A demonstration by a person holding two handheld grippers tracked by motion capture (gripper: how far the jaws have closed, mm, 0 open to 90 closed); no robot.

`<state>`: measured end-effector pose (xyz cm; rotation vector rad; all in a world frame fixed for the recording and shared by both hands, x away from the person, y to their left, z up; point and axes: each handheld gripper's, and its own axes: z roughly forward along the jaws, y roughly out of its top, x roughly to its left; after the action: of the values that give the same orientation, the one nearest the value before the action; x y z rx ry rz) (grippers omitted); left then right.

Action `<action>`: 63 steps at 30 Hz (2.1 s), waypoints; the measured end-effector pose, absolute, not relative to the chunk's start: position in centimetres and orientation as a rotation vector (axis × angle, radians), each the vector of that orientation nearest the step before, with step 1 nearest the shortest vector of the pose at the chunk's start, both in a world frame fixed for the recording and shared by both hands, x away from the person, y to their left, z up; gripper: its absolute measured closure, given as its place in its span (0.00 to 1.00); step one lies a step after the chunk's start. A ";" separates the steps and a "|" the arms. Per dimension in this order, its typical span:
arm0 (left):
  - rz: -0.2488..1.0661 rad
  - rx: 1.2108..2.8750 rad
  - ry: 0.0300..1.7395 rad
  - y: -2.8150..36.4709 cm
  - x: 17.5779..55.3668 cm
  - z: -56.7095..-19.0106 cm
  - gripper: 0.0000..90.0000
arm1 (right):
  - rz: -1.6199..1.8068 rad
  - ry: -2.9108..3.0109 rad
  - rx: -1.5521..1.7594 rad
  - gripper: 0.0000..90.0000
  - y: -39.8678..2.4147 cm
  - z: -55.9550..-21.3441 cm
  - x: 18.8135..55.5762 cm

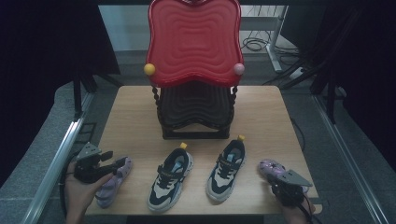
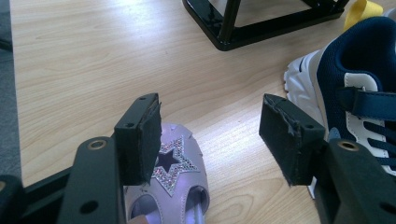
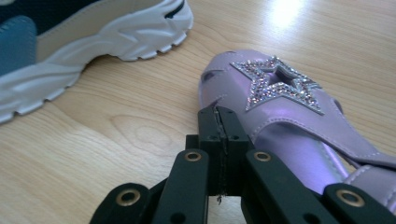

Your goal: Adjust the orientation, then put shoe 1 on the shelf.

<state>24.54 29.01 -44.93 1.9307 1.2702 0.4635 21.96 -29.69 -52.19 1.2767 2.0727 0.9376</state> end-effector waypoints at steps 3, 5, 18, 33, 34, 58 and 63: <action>0.462 1.934 1.268 29.0 24.6 -45.0 0.43 | 0.982 2.074 1.273 0.99 -29.6 -51.9 21.7; 0.461 1.934 1.269 29.0 24.6 -45.0 0.43 | 1.030 2.066 1.268 0.99 -29.7 -51.3 21.4; 0.473 1.913 1.284 29.8 24.2 -44.7 0.43 | 1.199 1.862 1.353 0.99 -35.5 -47.9 20.3; 0.464 1.883 1.290 30.0 23.0 -44.6 0.43 | 1.296 1.893 1.354 0.77 -37.0 -47.4 20.0; 0.461 1.878 1.280 30.1 22.7 -44.6 0.43 | 1.290 1.899 1.348 0.74 -37.0 -47.3 19.9; 0.383 1.852 1.294 32.9 17.8 -47.2 0.47 | 1.240 1.891 1.393 0.57 -37.3 -47.5 19.3; 0.366 1.871 1.287 32.4 17.7 -47.8 0.47 | 1.235 1.874 1.416 0.56 -37.3 -47.4 19.3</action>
<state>17.68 32.44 -47.75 1.8714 1.2871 0.3660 19.29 -37.29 -47.40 1.4163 1.8740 1.2351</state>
